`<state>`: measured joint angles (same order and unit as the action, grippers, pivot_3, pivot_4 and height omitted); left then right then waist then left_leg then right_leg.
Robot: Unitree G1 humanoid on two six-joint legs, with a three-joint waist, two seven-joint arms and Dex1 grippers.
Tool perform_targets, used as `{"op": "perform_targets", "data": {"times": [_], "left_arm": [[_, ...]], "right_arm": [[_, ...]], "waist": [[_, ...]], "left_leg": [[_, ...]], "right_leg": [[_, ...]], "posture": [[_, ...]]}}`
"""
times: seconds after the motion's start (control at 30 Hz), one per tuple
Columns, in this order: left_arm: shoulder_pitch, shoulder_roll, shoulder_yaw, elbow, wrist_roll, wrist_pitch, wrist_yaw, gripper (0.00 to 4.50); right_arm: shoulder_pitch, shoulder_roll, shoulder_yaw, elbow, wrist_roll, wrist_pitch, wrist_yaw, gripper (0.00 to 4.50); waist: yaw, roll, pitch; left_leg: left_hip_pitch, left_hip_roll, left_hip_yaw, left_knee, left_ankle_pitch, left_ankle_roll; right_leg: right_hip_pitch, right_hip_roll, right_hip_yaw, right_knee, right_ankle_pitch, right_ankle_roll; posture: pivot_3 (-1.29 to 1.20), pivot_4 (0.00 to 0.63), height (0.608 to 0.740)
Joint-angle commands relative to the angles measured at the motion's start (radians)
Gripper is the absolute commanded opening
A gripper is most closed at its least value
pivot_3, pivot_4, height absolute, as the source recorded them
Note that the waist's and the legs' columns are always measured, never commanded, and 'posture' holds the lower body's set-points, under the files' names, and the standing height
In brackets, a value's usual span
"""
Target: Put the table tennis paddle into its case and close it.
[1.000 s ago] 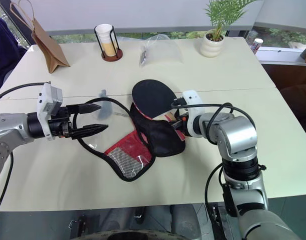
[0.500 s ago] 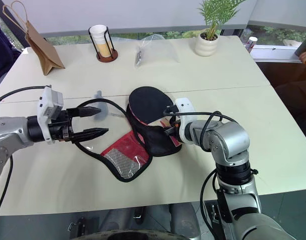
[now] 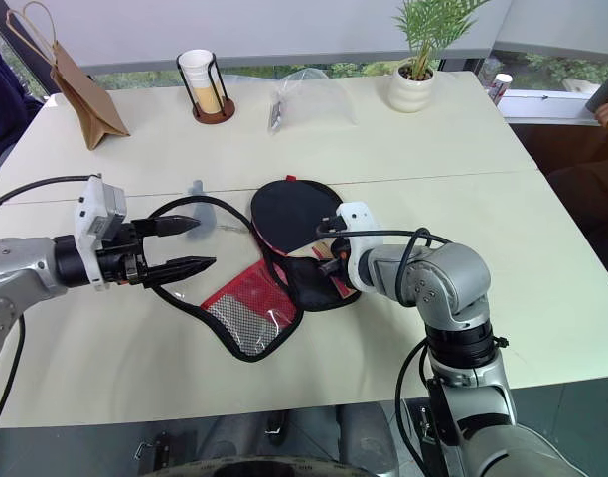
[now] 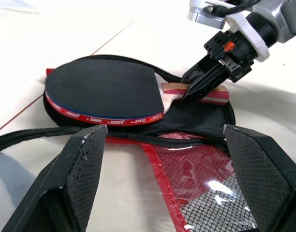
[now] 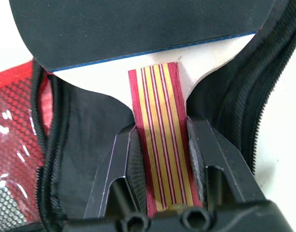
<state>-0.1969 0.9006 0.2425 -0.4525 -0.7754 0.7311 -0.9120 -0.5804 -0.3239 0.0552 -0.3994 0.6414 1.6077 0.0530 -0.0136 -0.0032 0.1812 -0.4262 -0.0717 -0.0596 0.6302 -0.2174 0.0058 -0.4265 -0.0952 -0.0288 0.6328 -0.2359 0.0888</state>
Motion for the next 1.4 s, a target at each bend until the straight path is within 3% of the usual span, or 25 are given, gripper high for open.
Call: {"op": "perform_targets", "data": {"times": [0.03, 0.13, 0.2, 0.27, 0.43, 0.57, 0.67, 0.77, 0.93, 1.17, 1.27, 1.4], "left_arm": [[0.0, 0.009, 0.033, -0.022, -0.011, -0.006, 0.001, 3.98], [0.001, 0.01, 0.034, -0.019, -0.009, -0.007, -0.003, 3.98], [0.002, 0.013, 0.035, -0.016, -0.008, -0.008, -0.009, 3.98], [0.002, 0.016, 0.036, -0.011, -0.007, -0.009, -0.015, 3.98], [0.018, 0.055, 0.062, 0.01, -0.003, -0.009, -0.062, 3.98], [0.076, 0.14, 0.126, 0.058, 0.026, -0.033, -0.151, 3.98], [0.131, 0.219, 0.197, 0.146, 0.064, -0.066, -0.247, 3.98], [0.189, 0.263, 0.235, 0.217, 0.11, -0.118, -0.328, 3.98], [0.305, 0.298, 0.253, 0.317, 0.22, -0.236, -0.435, 3.98], [0.27, 0.215, 0.086, 0.454, 0.391, -0.465, -0.392, 3.98], [0.175, 0.118, -0.008, 0.518, 0.465, -0.577, -0.327, 3.98], [0.086, -0.012, -0.066, 0.532, 0.445, -0.587, -0.286, 3.98]], "right_arm": [[-0.018, -0.001, -0.009, -0.015, 0.037, 0.007, -0.022, 1.31], [-0.033, 0.003, -0.017, -0.008, 0.045, 0.007, -0.036, 2.58], [-0.048, 0.001, -0.025, -0.006, 0.053, 0.007, -0.034, 3.71], [-0.063, -0.003, -0.03, -0.005, 0.065, 0.007, -0.028, 4.47], [-0.158, -0.073, -0.061, -0.083, 0.163, 0.003, 0.15, 4.47], [-0.192, -0.216, -0.057, -0.121, 0.207, -0.102, 0.339, 4.47], [-0.165, -0.409, -0.016, -0.12, 0.159, -0.32, 0.58, 4.47], [-0.134, -0.525, 0.027, -0.069, 0.082, -0.502, 0.734, 4.47], [-0.13, -0.569, 0.056, 0.017, -0.006, -0.666, 0.845, 4.47], [-0.14, -0.55, 0.053, 0.034, -0.049, -0.699, 0.865, 4.47], [-0.138, -0.547, 0.048, 0.027, -0.054, -0.694, 0.862, 4.47], [-0.138, -0.549, 0.039, 0.014, -0.053, -0.678, 0.852, 4.47]], "waist": [[0.0, 0.0, 0.0], [0.0, 0.0, 0.0], [0.0, 0.0, 0.0], [0.0, 0.0, 0.0], [-0.001, 0.0, 0.0], [-0.001, 0.0, 0.0], [0.001, 0.0, 0.0], [-0.001, 0.0, 0.0], [-0.006, 0.0, 0.0], [0.006, 0.0, 0.0], [0.011, 0.0, 0.0], [0.019, -0.001, 0.0]], "left_leg": [[0.0, 0.0, 0.0, 0.0, 0.0, 0.0], [0.0, 0.0, 0.0, 0.0, 0.0, 0.0], [0.0, 0.0, 0.0, 0.0, 0.0, 0.0], [0.0, 0.0, 0.0, 0.0, 0.0, 0.0], [0.0, 0.0, 0.0, 0.0, 0.0, 0.0], [0.001, 0.001, 0.0, 0.0, 0.0, 0.001], [0.0, 0.0, 0.001, 0.0, -0.001, 0.001], [0.001, 0.001, 0.002, 0.0, -0.001, 0.002], [0.001, 0.002, 0.003, 0.0, -0.001, 0.002], [0.0, 0.002, 0.002, -0.001, -0.001, 0.001], [-0.001, 0.001, 0.002, -0.001, -0.002, 0.001], [-0.001, 0.001, 0.002, 0.0, -0.001, 0.001]], "right_leg": [[0.0, 0.0, 0.0, 0.0, 0.0, 0.0], [0.0, 0.0, 0.0, 0.0, 0.0, 0.0], [0.0, 0.0, 0.0, 0.0, 0.0, 0.0], [0.0, 0.0, 0.0, 0.0, 0.0, 0.0], [0.0, 0.001, -0.001, 0.0, 0.0, 0.0], [0.001, 0.001, -0.001, 0.0, 0.0, 0.0], [0.001, 0.001, -0.002, -0.001, -0.001, 0.0], [0.002, 0.0, -0.002, -0.003, -0.001, -0.001], [0.001, -0.002, -0.001, -0.003, -0.003, -0.003], [0.0, -0.005, 0.0, -0.004, -0.003, -0.004], [0.0, -0.006, 0.0, -0.004, -0.003, -0.004], [0.0, -0.006, 0.0, -0.004, -0.002, -0.003]], "posture": [[0.0, 0.15, 0.734], [0.0, 0.15, 0.734], [0.0, 0.15, 0.734], [0.0, 0.15, 0.734], [0.0, 0.15, 0.734], [0.0, 0.15, 0.734], [0.0, 0.15, 0.734], [0.0, 0.15, 0.734], [0.0, 0.15, 0.734], [0.0, 0.15, 0.734], [0.0, 0.15, 0.734], [0.0, 0.15, 0.734]]}}
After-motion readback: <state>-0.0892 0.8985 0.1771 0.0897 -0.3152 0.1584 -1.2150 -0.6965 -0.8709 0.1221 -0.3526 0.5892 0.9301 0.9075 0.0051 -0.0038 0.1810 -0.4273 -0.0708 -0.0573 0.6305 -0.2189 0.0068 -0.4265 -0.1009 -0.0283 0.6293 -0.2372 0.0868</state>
